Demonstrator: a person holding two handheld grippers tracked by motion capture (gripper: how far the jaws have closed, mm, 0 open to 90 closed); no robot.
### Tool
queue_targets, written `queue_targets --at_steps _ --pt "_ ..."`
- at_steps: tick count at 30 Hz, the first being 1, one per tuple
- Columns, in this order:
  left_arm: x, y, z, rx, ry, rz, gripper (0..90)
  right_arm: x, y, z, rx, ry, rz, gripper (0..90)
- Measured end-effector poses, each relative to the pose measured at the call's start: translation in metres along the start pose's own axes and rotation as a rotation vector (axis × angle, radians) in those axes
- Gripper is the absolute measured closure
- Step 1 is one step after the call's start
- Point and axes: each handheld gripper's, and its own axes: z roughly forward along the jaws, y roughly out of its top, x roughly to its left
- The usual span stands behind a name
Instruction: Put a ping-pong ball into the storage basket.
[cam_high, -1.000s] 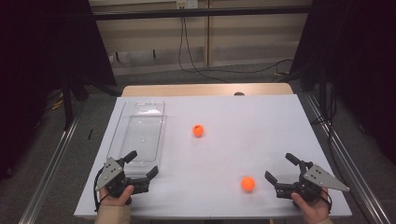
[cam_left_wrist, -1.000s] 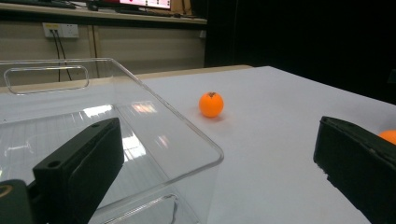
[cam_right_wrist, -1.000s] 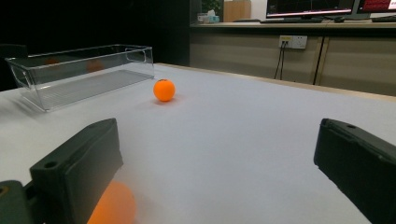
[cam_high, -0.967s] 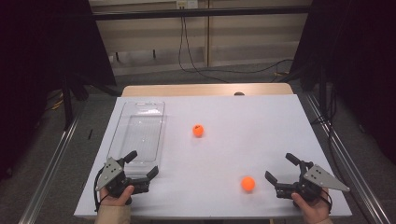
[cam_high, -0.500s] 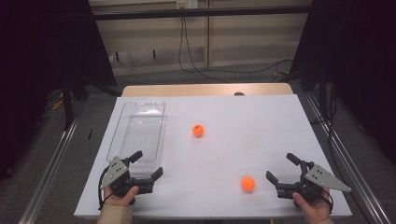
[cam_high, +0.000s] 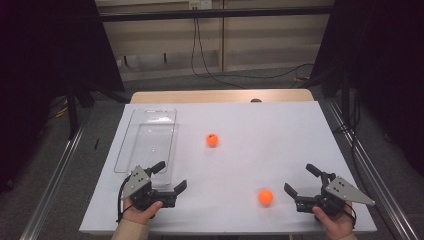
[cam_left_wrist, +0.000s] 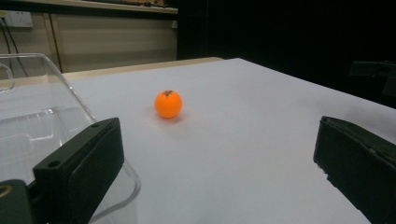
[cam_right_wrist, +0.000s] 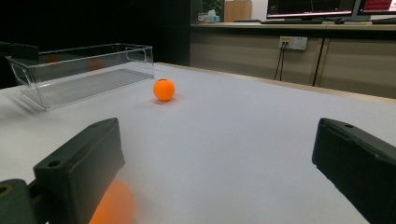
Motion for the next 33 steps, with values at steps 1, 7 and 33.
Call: queue_targets --at_steps 1,7,33 --pt "-0.002 0.001 0.003 -0.005 -0.008 -0.004 1.7 0.000 0.000 0.000 0.001 0.000 0.001 1.3" --pt "-0.006 0.004 0.009 -0.002 -0.023 -0.003 1.7 0.000 0.000 0.001 0.004 -0.001 -0.003 1.4" --pt "-0.024 0.008 0.039 0.032 -0.088 0.034 1.8 -0.001 0.000 0.002 0.016 -0.003 -0.006 2.0"
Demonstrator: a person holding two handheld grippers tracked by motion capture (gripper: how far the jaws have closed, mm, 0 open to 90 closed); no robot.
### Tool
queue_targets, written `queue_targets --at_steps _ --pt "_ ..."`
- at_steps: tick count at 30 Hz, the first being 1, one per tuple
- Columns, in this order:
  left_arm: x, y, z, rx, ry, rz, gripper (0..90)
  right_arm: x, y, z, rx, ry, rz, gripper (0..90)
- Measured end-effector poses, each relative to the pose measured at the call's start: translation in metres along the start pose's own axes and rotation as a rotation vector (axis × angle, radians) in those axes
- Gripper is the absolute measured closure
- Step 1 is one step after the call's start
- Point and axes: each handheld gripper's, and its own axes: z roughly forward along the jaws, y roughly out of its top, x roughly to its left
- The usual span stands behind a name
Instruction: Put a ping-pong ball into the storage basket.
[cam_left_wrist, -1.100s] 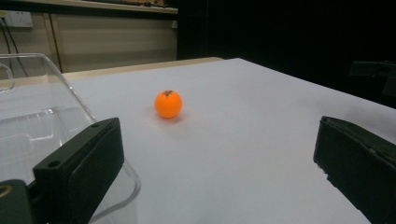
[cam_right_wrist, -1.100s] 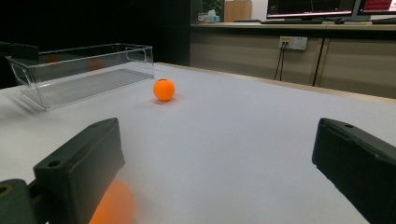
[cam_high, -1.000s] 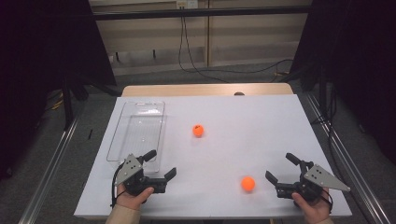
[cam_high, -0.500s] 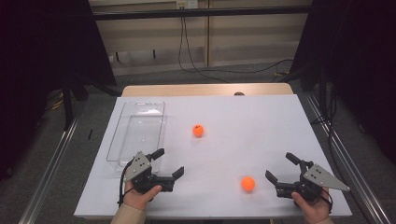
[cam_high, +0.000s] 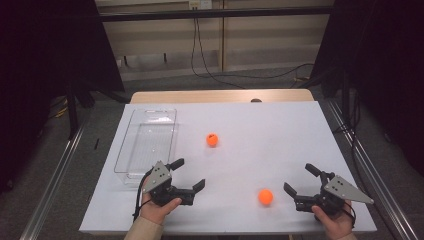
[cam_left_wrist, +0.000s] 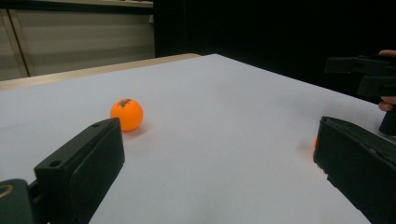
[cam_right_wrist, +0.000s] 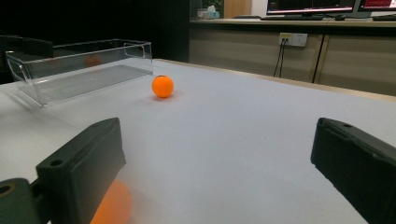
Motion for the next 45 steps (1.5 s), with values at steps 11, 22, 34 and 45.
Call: queue_targets --at_steps 11,22,34,45 --pt "-0.006 0.003 0.012 0.015 -0.025 0.011 1.9 0.000 0.001 0.000 0.003 0.005 -0.001 2.1" --pt "-0.011 0.005 0.022 0.030 -0.049 0.008 2.0 0.000 0.001 0.001 0.006 0.002 -0.001 2.2" --pt "-0.015 0.007 0.030 0.034 -0.070 -0.002 2.1 -0.001 0.001 0.001 0.009 0.001 0.000 2.2" --pt "-0.019 0.009 0.036 0.049 -0.096 0.009 2.2 0.000 0.001 0.002 0.013 0.006 -0.001 2.2"
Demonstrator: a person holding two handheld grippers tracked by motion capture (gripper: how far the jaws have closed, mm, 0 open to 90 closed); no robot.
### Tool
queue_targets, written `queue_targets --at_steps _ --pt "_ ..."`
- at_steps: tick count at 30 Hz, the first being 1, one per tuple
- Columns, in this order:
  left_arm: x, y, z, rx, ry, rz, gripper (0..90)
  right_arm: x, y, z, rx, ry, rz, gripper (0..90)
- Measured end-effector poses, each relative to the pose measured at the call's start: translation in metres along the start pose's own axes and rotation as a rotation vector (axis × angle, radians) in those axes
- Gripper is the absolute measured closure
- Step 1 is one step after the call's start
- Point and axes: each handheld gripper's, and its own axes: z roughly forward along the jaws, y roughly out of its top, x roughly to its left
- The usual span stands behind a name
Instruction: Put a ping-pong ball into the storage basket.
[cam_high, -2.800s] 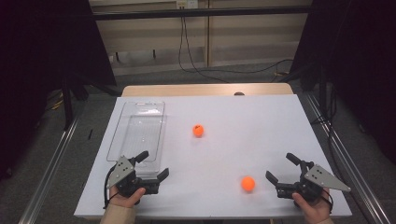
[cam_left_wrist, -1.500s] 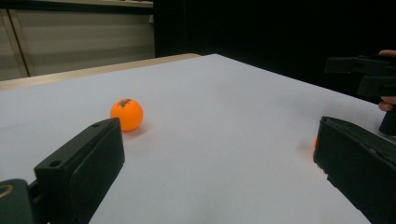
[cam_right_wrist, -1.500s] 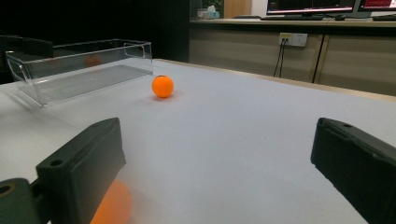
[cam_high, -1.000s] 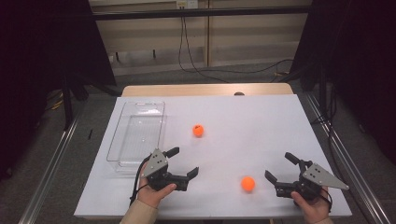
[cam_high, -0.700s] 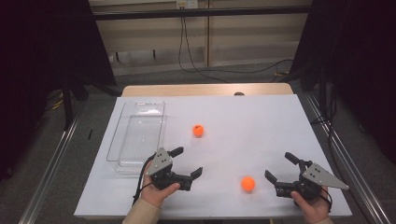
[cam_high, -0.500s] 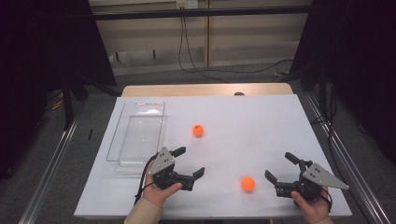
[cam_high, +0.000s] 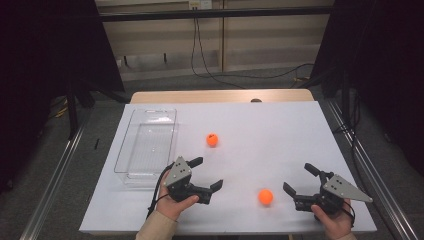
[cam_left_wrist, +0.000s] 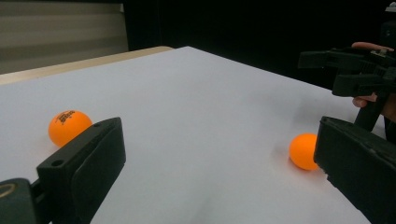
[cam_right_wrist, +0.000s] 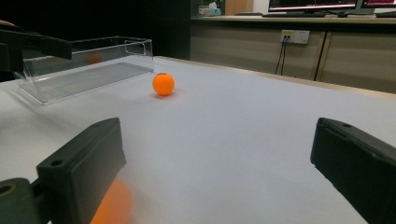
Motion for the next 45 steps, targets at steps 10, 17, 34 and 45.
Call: queue_targets --at_steps 10,17,34,45 --pt "-0.003 0.001 0.006 0.015 -0.021 0.006 2.1 0.000 0.000 0.001 0.003 0.004 0.004 2.0" --pt "-0.004 0.001 0.009 0.028 -0.035 0.006 2.1 0.000 0.001 0.001 0.011 0.009 0.006 1.6" --pt "-0.010 0.004 0.020 0.056 -0.057 0.014 2.1 0.000 0.001 0.002 0.013 0.011 0.007 1.2" --pt "-0.012 0.003 0.028 0.085 -0.076 0.015 2.1 -0.001 0.001 0.003 0.013 0.005 0.012 1.2"
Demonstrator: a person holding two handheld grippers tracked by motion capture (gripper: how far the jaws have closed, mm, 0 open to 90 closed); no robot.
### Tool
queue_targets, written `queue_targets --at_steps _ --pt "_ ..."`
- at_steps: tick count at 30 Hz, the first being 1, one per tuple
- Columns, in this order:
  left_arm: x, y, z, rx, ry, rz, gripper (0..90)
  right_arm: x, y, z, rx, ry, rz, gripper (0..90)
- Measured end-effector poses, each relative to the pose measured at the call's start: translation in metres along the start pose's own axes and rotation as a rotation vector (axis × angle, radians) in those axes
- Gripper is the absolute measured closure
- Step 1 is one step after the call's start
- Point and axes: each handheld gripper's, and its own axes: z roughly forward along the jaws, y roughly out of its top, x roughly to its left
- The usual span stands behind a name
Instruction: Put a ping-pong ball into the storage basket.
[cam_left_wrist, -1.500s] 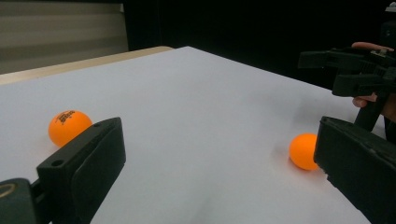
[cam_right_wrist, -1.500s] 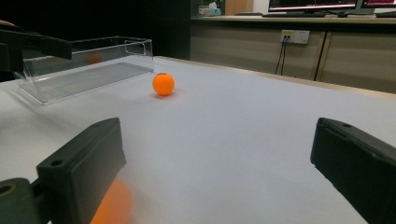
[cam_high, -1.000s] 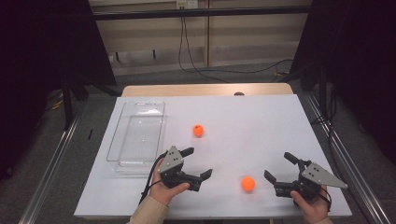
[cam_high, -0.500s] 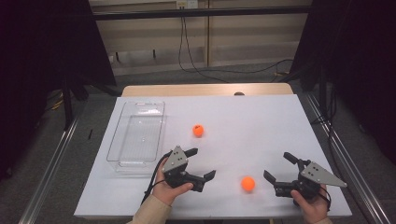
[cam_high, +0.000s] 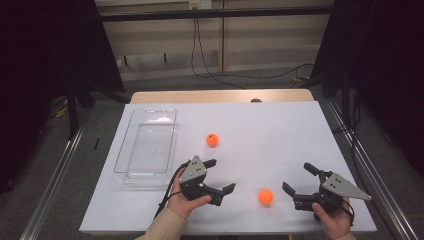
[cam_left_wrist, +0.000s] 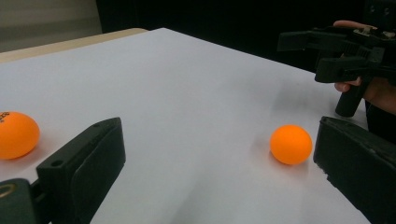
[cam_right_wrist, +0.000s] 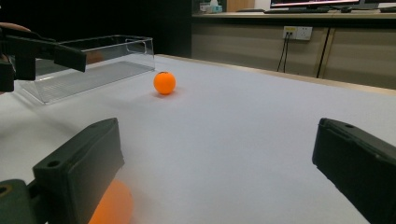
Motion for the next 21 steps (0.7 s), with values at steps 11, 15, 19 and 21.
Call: queue_targets --at_steps 11,15,19,21 --pt "-0.002 0.002 0.010 0.025 -0.024 0.010 2.1 0.000 0.000 0.001 0.004 -0.003 0.002 1.2" --pt "-0.004 0.002 0.013 0.037 -0.030 0.015 2.1 0.000 0.000 0.002 0.003 -0.004 0.006 1.2" --pt "-0.005 0.002 0.016 0.048 -0.032 0.014 2.1 0.000 0.000 0.002 0.005 -0.002 0.004 1.2" --pt "-0.005 0.003 0.017 0.051 -0.036 0.020 2.2 0.000 0.000 0.002 0.005 -0.002 0.004 1.2"
